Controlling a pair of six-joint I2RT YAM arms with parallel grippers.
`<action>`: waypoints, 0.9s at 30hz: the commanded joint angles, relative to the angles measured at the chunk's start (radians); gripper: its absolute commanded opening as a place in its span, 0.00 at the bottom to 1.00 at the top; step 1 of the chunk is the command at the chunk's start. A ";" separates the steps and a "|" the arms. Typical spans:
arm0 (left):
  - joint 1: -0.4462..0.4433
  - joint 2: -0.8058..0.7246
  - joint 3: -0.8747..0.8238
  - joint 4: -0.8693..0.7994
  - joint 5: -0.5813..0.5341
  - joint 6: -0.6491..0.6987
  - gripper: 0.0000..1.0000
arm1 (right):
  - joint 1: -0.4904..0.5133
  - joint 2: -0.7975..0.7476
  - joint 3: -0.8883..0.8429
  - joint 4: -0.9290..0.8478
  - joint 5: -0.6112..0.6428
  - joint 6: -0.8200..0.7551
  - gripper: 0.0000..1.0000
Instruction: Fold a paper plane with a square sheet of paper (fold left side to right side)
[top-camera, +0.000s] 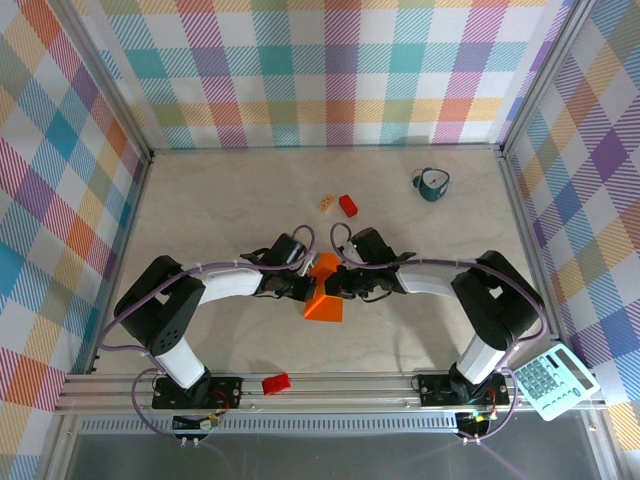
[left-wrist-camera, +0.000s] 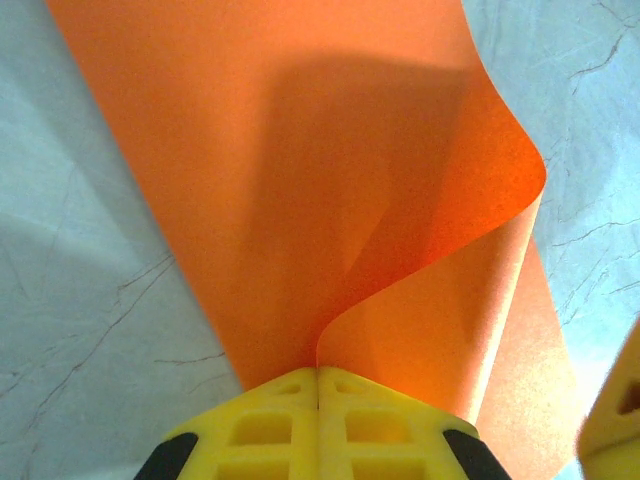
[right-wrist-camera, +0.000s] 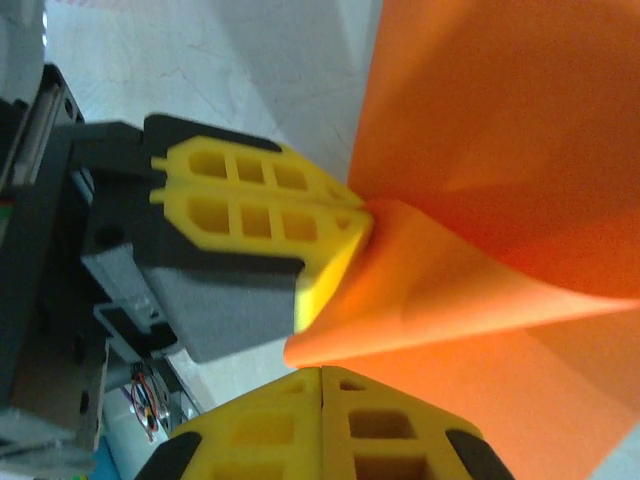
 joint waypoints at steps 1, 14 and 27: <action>0.007 0.022 -0.029 -0.022 -0.018 0.022 0.00 | -0.006 0.030 0.037 0.042 -0.011 0.014 0.00; 0.006 0.029 -0.023 -0.021 -0.018 0.020 0.00 | -0.005 0.099 0.056 -0.006 0.025 -0.016 0.00; 0.006 0.029 -0.025 -0.022 -0.028 0.019 0.00 | -0.005 0.109 0.028 -0.031 0.055 -0.026 0.00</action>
